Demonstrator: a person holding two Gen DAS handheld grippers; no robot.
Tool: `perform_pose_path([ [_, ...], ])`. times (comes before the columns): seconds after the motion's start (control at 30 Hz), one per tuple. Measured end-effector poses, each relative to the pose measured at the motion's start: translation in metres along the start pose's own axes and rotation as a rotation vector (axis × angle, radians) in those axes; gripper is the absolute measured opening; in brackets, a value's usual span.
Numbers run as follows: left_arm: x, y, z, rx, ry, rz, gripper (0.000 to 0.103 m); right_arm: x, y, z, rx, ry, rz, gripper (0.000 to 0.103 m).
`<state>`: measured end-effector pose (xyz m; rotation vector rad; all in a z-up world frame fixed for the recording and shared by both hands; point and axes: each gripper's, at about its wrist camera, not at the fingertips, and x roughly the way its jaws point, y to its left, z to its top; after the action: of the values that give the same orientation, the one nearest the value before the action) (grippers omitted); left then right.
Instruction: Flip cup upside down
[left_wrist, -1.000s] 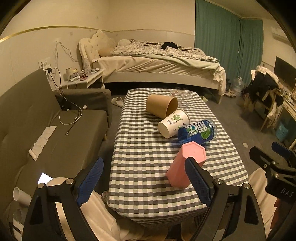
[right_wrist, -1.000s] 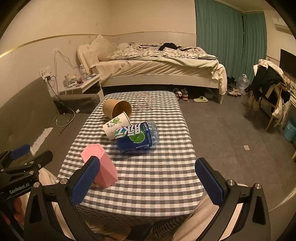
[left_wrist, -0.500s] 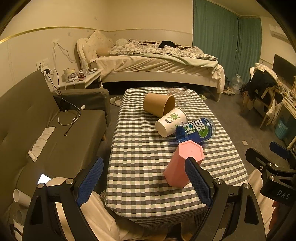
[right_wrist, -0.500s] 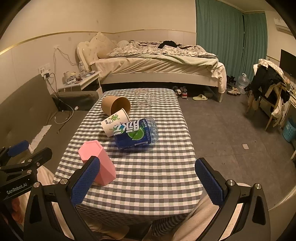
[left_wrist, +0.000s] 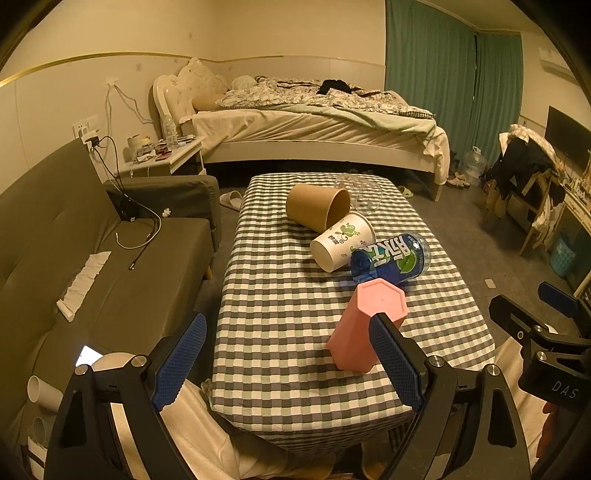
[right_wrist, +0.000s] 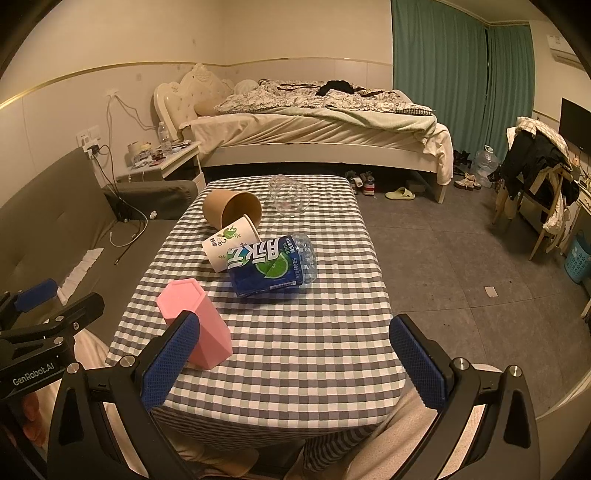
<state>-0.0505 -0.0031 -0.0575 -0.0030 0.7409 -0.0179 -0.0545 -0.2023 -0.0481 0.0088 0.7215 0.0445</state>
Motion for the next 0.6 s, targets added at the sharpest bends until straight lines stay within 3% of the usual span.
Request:
perform_pose_path([
  [0.6,0.0006,0.0009,-0.0002,0.006,0.001,0.011,0.093,0.0002,0.0034,0.0007,-0.009,0.0,0.001,0.103],
])
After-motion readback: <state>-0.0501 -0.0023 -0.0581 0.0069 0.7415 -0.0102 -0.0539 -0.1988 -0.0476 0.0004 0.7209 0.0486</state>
